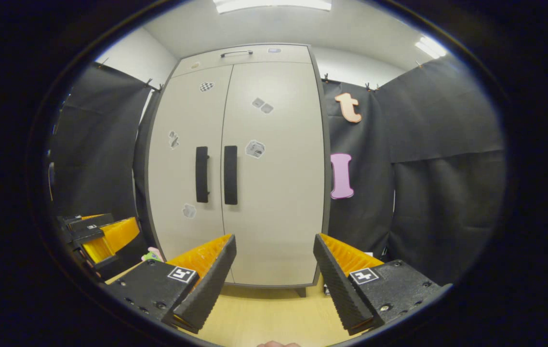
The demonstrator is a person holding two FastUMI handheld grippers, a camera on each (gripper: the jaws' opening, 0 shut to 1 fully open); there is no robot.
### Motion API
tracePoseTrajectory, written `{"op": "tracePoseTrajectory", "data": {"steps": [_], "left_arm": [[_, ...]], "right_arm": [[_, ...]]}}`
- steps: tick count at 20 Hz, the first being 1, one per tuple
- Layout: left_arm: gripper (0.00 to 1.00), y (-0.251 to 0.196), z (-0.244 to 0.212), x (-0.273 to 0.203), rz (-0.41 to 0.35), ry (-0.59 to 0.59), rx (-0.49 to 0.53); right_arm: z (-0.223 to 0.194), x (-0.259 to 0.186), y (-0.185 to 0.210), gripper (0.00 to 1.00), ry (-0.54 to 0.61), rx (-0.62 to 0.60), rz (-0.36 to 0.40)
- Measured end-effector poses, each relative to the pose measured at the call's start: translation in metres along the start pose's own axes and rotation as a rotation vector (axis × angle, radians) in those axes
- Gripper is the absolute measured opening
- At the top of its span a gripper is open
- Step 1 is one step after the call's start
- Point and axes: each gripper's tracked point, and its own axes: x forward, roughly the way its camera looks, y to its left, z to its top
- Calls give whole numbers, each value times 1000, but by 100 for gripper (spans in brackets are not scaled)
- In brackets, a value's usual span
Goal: Open the right door of the double-door shoe cabinet with the right hand, and open the left door with the left hand.
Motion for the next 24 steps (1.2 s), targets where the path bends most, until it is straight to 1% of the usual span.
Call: {"op": "tracePoseTrajectory", "data": {"steps": [12,15,17,20,24], "left_arm": [[95,4,4,0,1,-15,14],[95,3,4,0,-6,-14,18],[95,2,4,-2,-14,-11,24],[95,4,4,-4,-16,-14,34],[95,5,4,-10,-21,-12,27]], "right_arm": [[1,-3,3,100,-8,-11,-8],[-1,-2,3,100,-4,-14,-18],[-2,0,6,100,1,-14,-11],[7,8,12,100,-8,-4,8],[28,30,18,100,-47,-28,12]]}}
